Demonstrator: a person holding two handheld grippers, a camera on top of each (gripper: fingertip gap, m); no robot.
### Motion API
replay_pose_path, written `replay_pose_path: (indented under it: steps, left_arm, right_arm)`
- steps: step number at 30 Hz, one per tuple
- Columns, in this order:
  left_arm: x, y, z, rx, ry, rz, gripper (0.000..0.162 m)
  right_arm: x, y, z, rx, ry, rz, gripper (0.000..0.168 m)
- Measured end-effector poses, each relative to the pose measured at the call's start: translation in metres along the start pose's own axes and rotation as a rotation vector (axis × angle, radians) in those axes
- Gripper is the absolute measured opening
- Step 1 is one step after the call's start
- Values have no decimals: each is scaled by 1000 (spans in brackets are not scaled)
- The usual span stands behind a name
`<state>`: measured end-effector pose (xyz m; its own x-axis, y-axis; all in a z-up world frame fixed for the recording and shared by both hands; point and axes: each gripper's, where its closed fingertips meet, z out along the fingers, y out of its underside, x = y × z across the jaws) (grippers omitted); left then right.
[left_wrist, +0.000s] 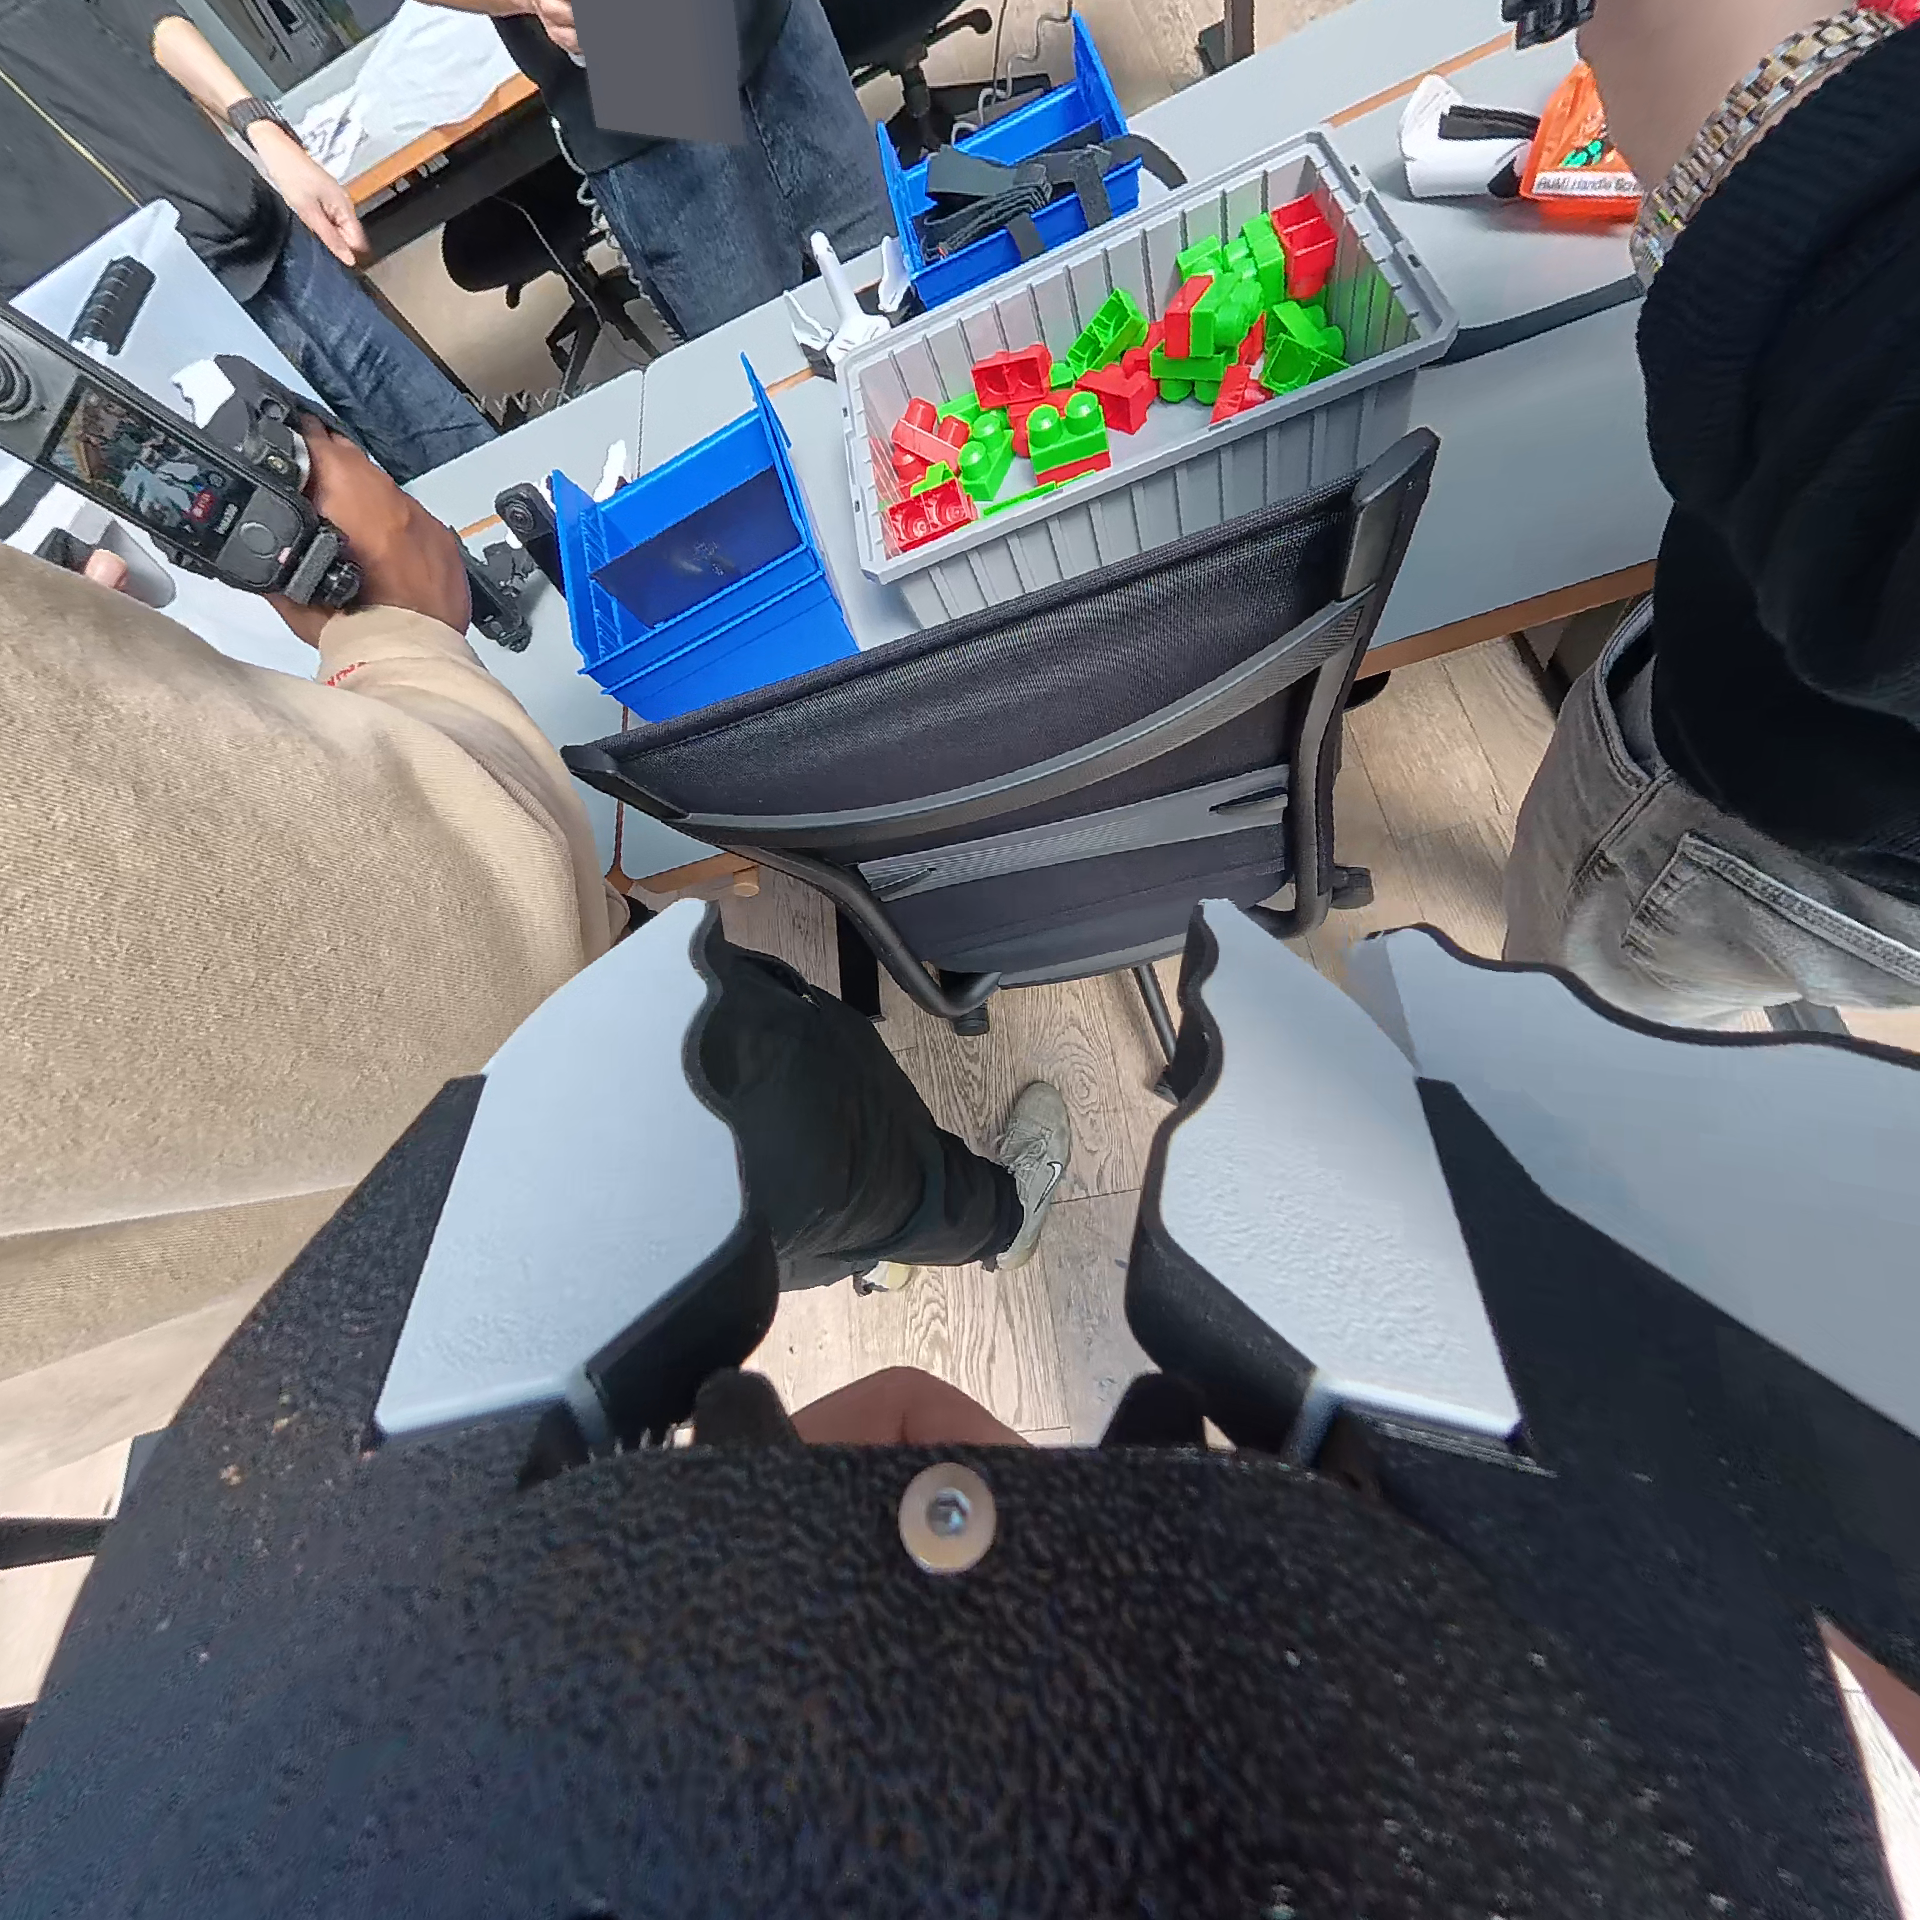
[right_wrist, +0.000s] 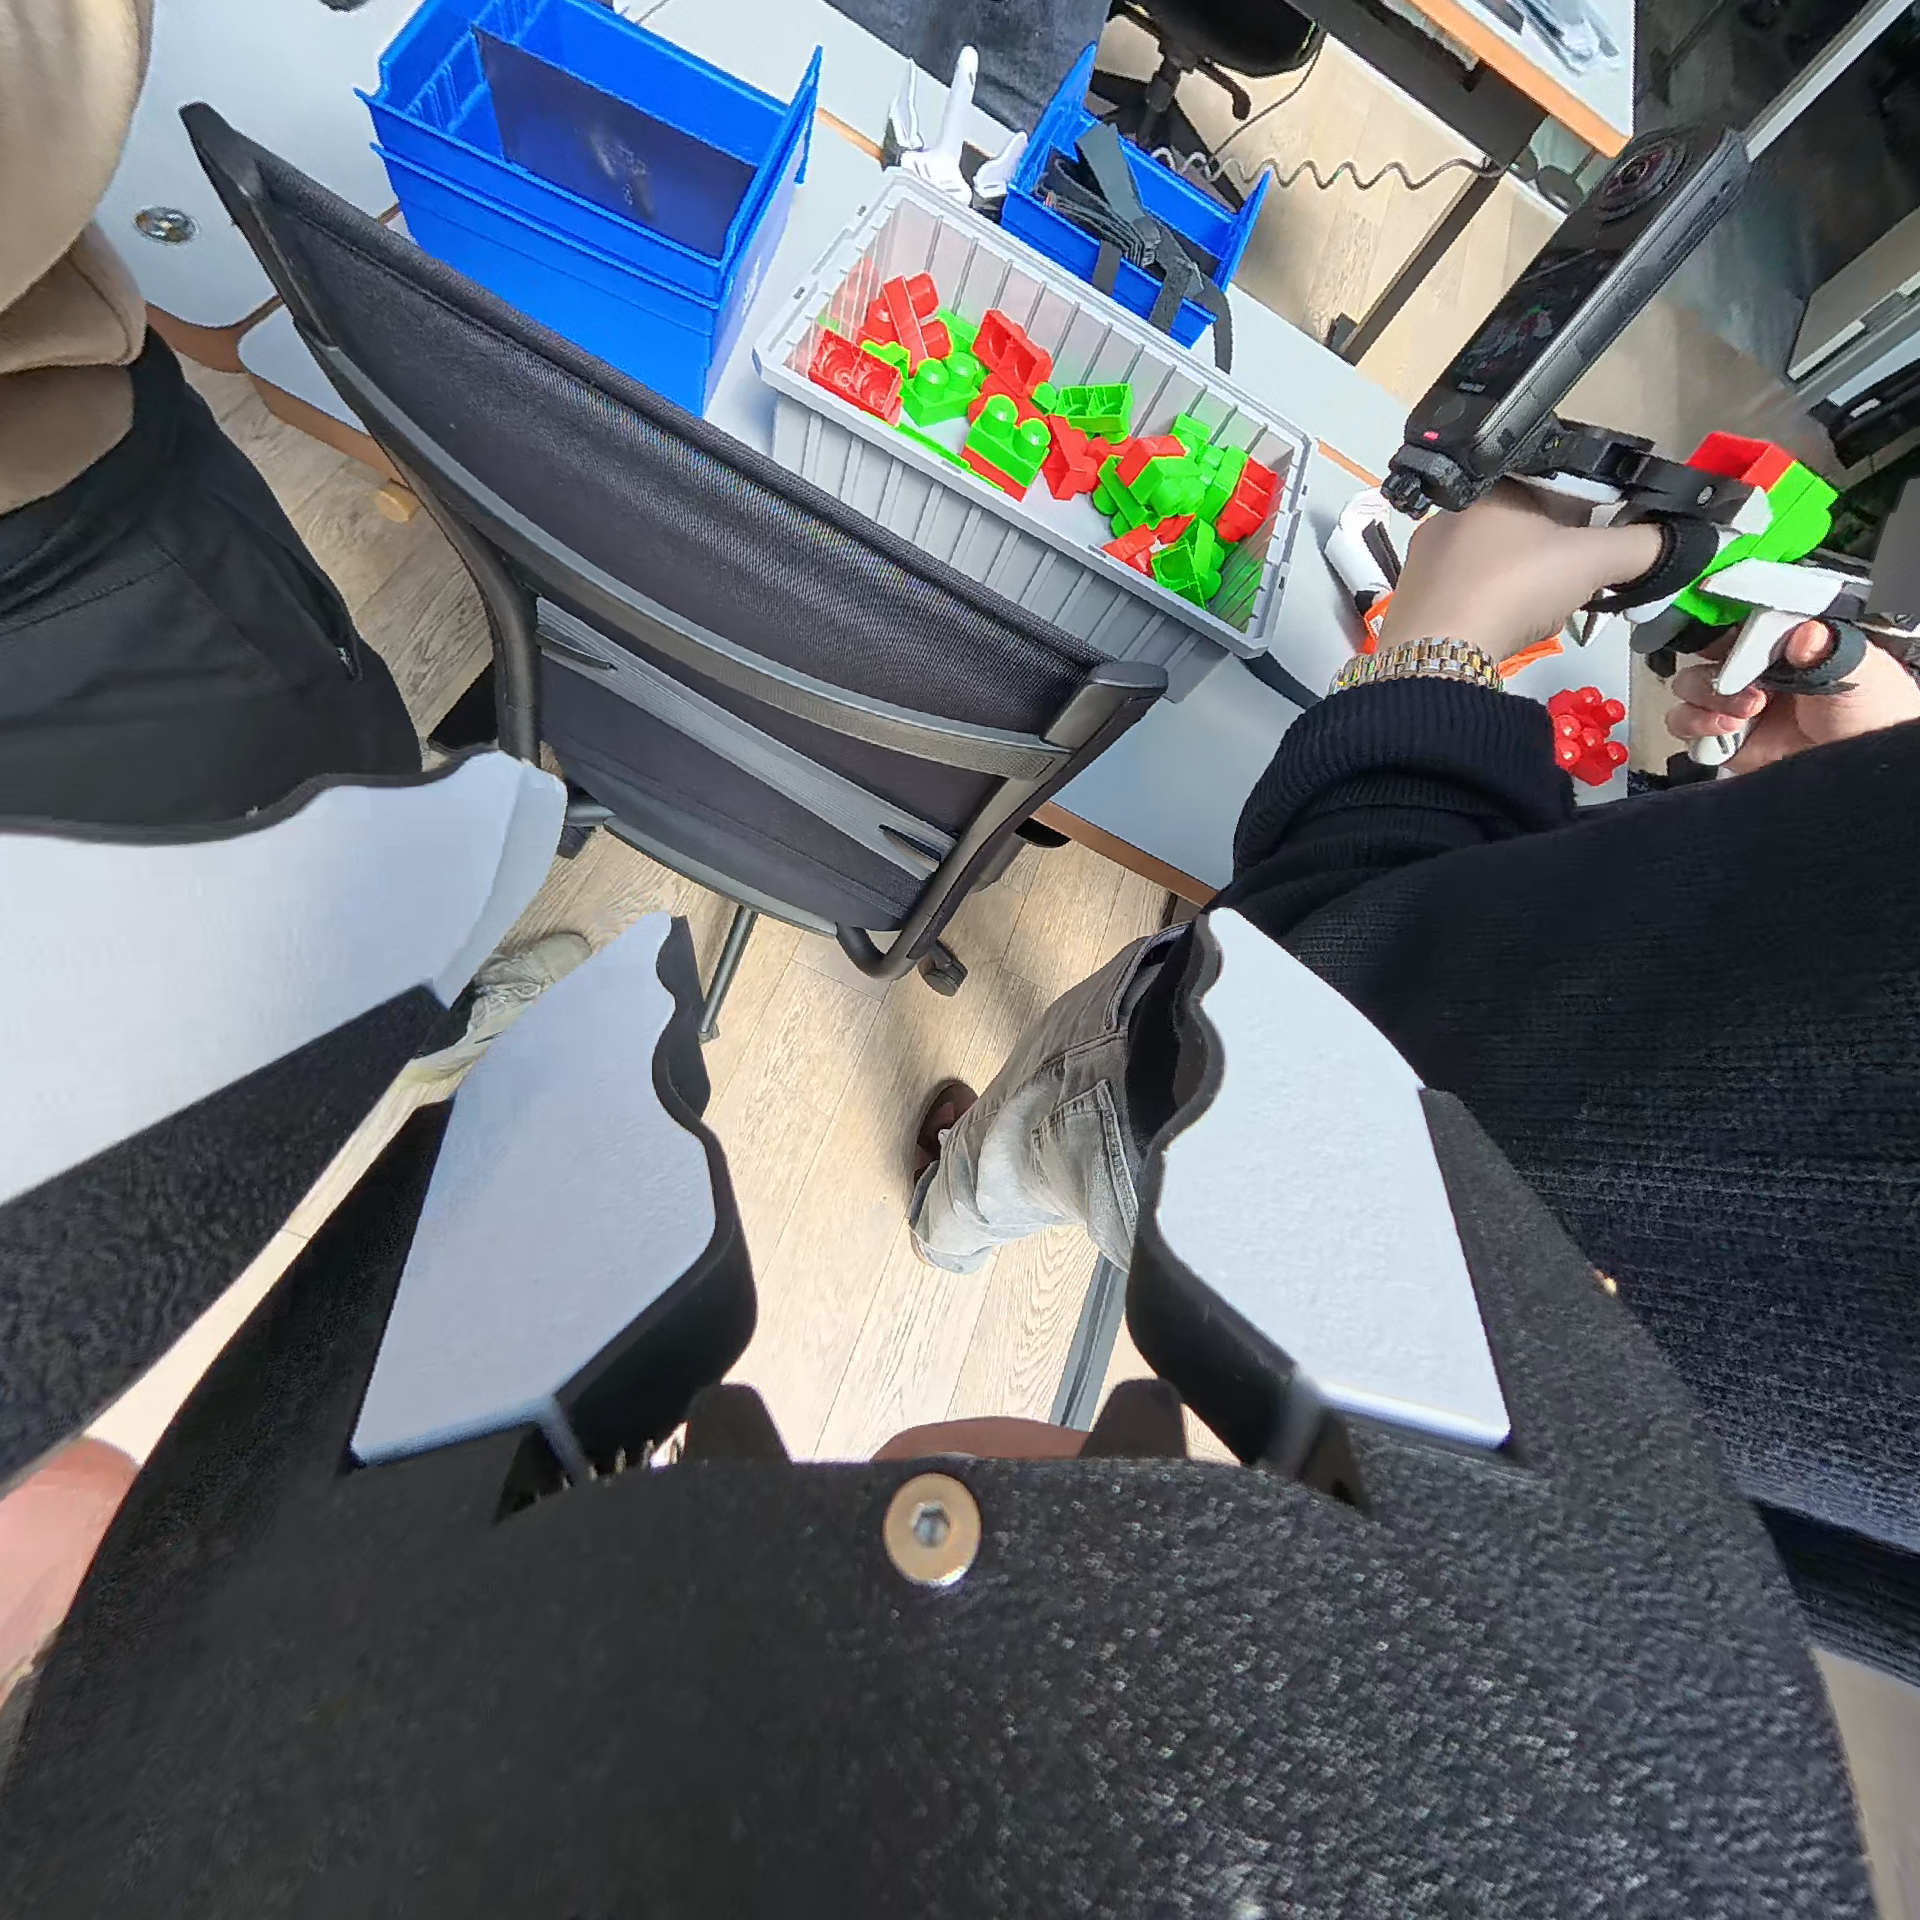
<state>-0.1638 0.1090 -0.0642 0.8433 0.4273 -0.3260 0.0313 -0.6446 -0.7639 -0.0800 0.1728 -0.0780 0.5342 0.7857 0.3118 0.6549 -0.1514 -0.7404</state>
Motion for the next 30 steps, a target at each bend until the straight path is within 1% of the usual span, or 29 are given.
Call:
replay_pose_path:
  steps: [4,6,9,11,13,14,17,18,20,21,22,25,26,27,28,30]
  left_arm:
    - [0,2,1,-5,4,-13,82]
    - [-1,4,1,-6,-6,-2,76]
    - [-2,4,2,2,-5,16,81]
    - [-2,5,3,-4,-2,9,81]
    - [-2,6,1,-12,-6,-6,74]
    - [-2,7,0,-12,-7,-7,68]
    - [-3,9,-3,-4,-24,24,64]
    - [-3,10,-3,-3,-15,22,65]
    - [-4,10,-4,-4,-13,21,78]
    - [-5,9,-4,-7,-8,10,81]
    - [-6,9,-4,-9,-5,2,80]
    - [-5,10,-4,-14,2,-13,80]
    - [-3,12,-4,-15,8,-23,76]
    - [-4,13,-4,-12,-3,-24,63]
    - [-4,15,-6,-13,-9,-10,62]
    - [-4,18,-5,-16,-5,4,69]
  right_arm:
    - [-3,-1,-1,7,-12,0,90]
    - [-2,-2,0,-5,-21,9,89]
    - [-10,2,-2,-22,-58,20,90]
    - [-14,4,-6,-17,-66,15,90]
    - [-15,3,-4,-10,-81,4,90]
    - [-15,2,-3,-14,-81,10,89]
    - [-13,2,-1,-26,-73,17,82]
    - [-14,3,-2,-30,-67,20,81]
    - [-20,7,-5,-38,-90,28,83]
    - [-23,9,-7,-32,-88,13,86]
    - [-26,11,-7,-32,-91,5,90]
    - [-26,10,-5,-30,-90,9,90]
    - [-25,8,-4,-33,-95,10,91]
    - [-24,8,-3,-39,-90,5,92]
    - [-20,7,-3,-42,-73,15,89]
    - [-21,9,-4,-52,-74,14,86]
